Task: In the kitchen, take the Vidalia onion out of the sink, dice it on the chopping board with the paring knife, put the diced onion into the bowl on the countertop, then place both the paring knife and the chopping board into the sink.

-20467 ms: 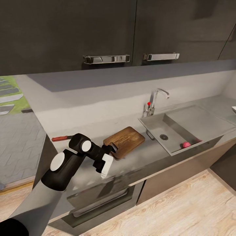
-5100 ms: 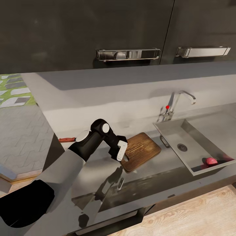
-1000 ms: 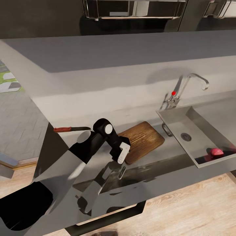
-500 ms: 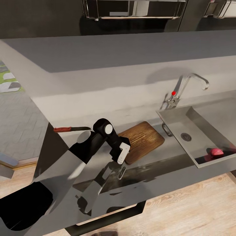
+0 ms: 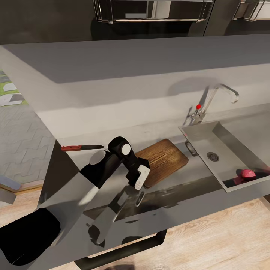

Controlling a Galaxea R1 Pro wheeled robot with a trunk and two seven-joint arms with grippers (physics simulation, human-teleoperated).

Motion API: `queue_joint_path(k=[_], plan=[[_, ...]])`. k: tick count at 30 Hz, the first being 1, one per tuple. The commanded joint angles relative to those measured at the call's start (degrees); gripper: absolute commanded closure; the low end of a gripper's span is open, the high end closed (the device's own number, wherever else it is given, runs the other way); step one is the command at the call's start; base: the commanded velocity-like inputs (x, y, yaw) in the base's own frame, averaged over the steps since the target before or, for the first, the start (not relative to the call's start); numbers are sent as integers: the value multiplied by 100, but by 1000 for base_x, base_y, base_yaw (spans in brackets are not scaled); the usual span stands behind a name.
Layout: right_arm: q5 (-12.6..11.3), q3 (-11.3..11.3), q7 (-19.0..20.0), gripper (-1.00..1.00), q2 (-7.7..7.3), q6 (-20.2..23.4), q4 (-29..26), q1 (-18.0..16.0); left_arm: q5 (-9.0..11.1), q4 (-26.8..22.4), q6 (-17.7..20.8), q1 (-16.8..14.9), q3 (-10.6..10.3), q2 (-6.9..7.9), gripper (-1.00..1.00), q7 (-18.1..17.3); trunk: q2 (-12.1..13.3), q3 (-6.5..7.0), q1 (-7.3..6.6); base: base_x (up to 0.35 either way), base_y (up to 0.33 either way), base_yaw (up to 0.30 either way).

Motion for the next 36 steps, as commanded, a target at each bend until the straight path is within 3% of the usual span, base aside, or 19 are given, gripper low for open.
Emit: queue_joint_path(k=[1, 36], plan=[[14, -9, -19, -100, 2, -16, 4, -3, -18, -4, -2, -4, -4, -1, -100, -17, -9, -9, 3, 0, 0, 0], [14, -9, -20, -100, -5, -18, 4, -3, -9, 4, -2, -3, -8, 42, -100, -23, -9, -9, 3, -6, 0, 0]])
